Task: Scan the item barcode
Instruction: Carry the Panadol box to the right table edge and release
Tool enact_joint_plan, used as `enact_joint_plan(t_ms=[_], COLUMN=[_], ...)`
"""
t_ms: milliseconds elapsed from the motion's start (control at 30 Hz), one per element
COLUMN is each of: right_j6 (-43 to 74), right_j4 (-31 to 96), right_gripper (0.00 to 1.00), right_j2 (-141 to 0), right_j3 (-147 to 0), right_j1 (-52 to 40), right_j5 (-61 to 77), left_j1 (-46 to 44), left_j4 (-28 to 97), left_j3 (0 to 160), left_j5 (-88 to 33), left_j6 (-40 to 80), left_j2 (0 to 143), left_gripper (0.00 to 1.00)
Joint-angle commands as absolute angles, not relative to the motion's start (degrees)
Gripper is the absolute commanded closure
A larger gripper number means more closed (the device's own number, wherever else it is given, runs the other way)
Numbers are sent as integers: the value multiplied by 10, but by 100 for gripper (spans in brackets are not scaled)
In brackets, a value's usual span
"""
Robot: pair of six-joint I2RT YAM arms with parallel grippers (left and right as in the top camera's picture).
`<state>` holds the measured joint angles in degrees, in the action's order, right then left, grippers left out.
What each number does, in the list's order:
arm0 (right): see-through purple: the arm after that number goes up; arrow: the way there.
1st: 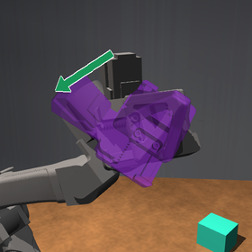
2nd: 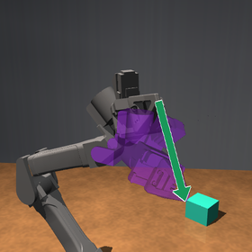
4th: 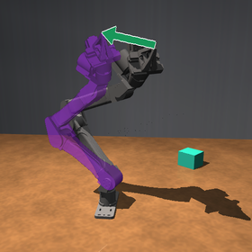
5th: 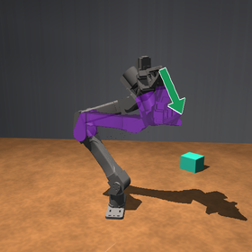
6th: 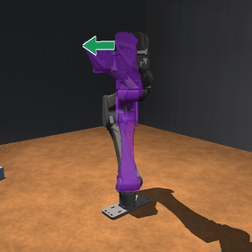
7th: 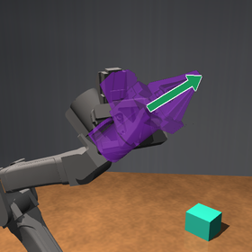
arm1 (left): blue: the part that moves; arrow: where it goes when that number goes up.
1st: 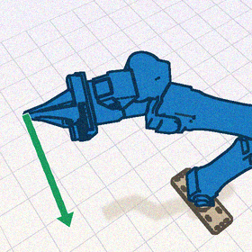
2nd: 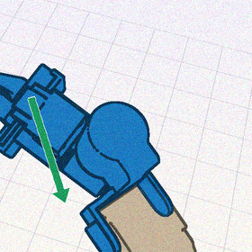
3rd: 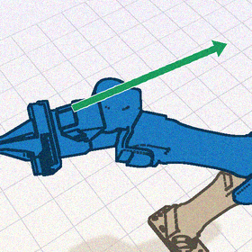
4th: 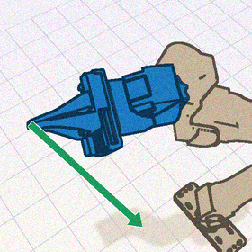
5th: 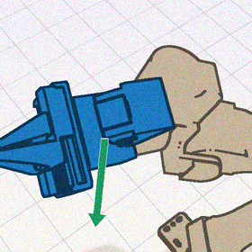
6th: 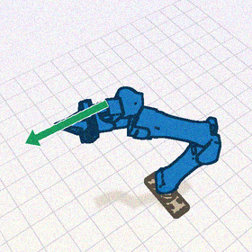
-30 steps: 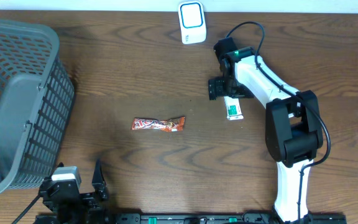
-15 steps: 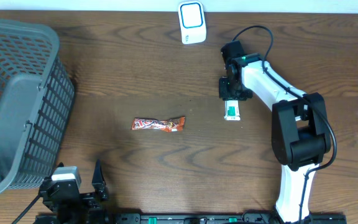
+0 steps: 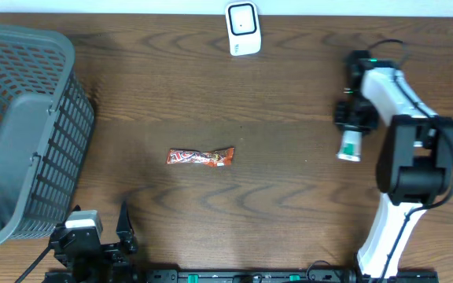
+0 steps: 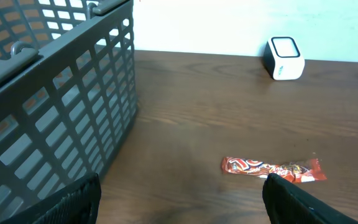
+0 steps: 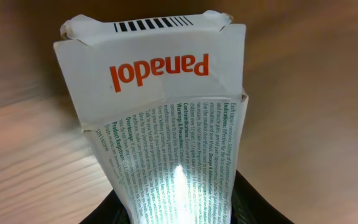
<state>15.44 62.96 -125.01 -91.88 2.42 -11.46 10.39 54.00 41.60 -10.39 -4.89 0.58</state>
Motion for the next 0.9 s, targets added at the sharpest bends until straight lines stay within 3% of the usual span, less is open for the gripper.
enact_joint_plan(t_ms=[0,367,400,433,467,500,533,567,867], right_j6=[145,134,134,135,134,134,134,132,132], right_j4=[624,588,584,582,581,581,583,589,726], right_gripper=[73,73,70,58,44,22,8,1,1], right_j2=[-1262,-1262,-1262,-1262,-1262,-1262,-1262,-1262,-1259], right_j3=[-925,-925,-925,-926,-928,-931,-939,-950,-1160], right_j1=[92,298,309,318,326,331,335,337,278], right_j5=[-175,-220,-209,-202,-190,-178,-158,-135,51], left_j1=[102,102,102,102,102,102,102,102,102], left_j4=[540,540,540,540,540,541,540,541,541], left_j3=[417,417,417,417,417,417,417,417,417], left_j5=[-107,-107,-107,-107,-107,-107,-107,-107,-107], left_j6=[-48,-48,-48,-48,-48,-48,-48,-48,-48], left_j2=[2,2,2,2,2,2,2,2,2], left_gripper=[16,16,16,16,16,16,16,16,16])
